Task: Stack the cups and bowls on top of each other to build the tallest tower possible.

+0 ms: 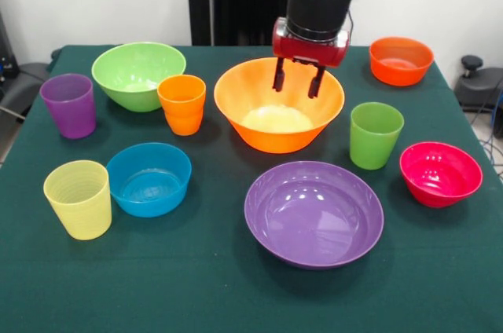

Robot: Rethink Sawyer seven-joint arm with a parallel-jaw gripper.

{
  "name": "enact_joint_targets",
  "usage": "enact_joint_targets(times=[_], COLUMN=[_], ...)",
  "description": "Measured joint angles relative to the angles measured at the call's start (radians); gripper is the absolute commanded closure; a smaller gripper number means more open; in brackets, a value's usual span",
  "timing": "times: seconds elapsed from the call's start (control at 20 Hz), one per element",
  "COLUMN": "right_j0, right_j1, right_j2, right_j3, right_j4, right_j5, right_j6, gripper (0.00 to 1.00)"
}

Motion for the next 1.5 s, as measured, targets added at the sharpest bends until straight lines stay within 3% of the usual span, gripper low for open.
enact_joint_targets(times=[0.4, 0.8, 1.1, 1.5], right_j0=[-0.083, -0.224, -0.278, -0.297], right_j1=[-0.056, -0.137, -0.17, -0.179], right_j2=[0.053, 0.142, 0.189, 0.237], right_j3=[0.068, 0.136, 0.154, 0.168], right_j4=[-0.051, -0.093, -0.121, -0.151], right_j5=[0.0, 0.0, 0.0, 0.0], right_j6=[0.0, 0.0, 0.0, 0.0], gripper=[0.0, 0.0, 0.0, 0.0])
